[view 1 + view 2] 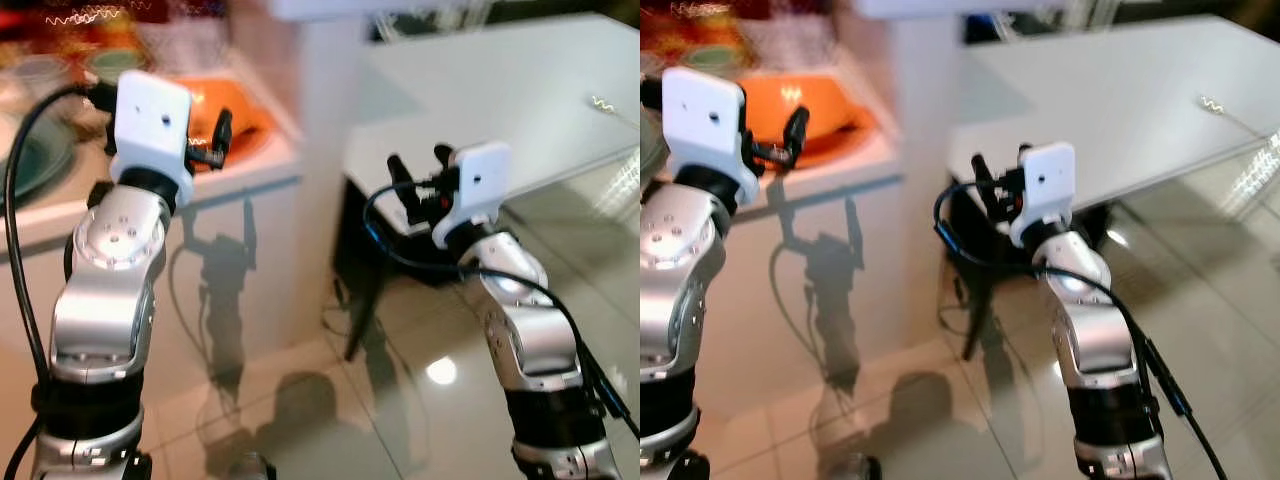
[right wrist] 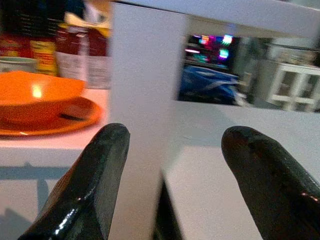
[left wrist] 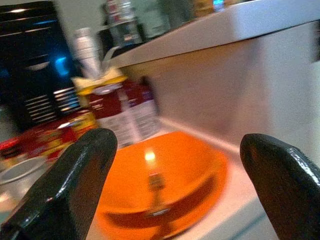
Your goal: Setting the table
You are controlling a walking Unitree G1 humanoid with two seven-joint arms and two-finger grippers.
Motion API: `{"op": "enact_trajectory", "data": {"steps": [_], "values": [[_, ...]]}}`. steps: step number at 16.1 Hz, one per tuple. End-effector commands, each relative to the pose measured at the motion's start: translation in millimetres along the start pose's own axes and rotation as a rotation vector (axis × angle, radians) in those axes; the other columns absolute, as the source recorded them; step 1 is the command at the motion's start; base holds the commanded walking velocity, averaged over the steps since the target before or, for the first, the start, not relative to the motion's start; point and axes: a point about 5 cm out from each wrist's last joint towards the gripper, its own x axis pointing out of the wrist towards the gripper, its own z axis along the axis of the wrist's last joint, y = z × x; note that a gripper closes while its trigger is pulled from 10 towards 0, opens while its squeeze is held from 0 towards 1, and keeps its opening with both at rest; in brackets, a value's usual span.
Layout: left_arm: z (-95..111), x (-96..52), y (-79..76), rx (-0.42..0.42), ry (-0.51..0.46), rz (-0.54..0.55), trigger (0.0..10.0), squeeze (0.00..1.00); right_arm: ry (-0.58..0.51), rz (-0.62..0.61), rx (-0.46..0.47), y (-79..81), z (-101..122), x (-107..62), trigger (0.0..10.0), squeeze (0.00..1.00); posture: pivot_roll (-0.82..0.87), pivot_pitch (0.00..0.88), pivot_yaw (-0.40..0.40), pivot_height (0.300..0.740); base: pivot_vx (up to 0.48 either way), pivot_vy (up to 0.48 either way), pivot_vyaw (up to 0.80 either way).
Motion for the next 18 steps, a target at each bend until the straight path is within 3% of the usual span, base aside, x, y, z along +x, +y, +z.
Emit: {"op": "enact_trajectory", "data": {"steps": [1,4,9,11,13,18], "values": [[-1.5,1.9,1.1,0.002,0.020,-0.007,10.0,0.00,0.000,0.008,-0.011,-0.6,2.4,-1.8,10.0,0.00,0.03,0.021,-0.029,0.740,0.386,0.000,0.47],[-0.6,3.6,-0.6,-0.042,0.034,-0.031,10.0,0.00,0.014,0.018,0.035,-2.1,-0.9,-7.3,10.0,0.00,0.03,0.012,-0.029,0.740,0.382,0.000,0.00],[-3.8,9.5,-5.8,-0.063,0.089,-0.074,10.0,0.00,0.052,0.094,0.026,1.6,-7.7,-21.1,10.0,0.00,0.03,0.011,-0.015,0.740,0.296,0.000,0.00],[-12.1,14.5,1.0,-0.120,0.220,-0.042,10.0,0.00,0.078,0.123,0.020,3.1,-10.9,-27.0,10.0,0.00,0.03,0.016,-0.017,0.740,0.000,0.000,0.00],[-9.0,21.5,5.0,-0.199,0.279,-0.092,10.0,0.00,0.099,0.176,0.026,7.1,-11.5,-32.0,10.0,0.00,0.04,0.021,-0.018,0.740,0.000,0.000,0.00],[-9.5,55.3,12.2,-0.226,0.494,-0.192,10.0,0.00,0.187,0.237,0.052,13.3,-14.2,-36.9,10.0,0.00,0.04,0.023,-0.019,0.740,0.000,0.000,0.00]]}}
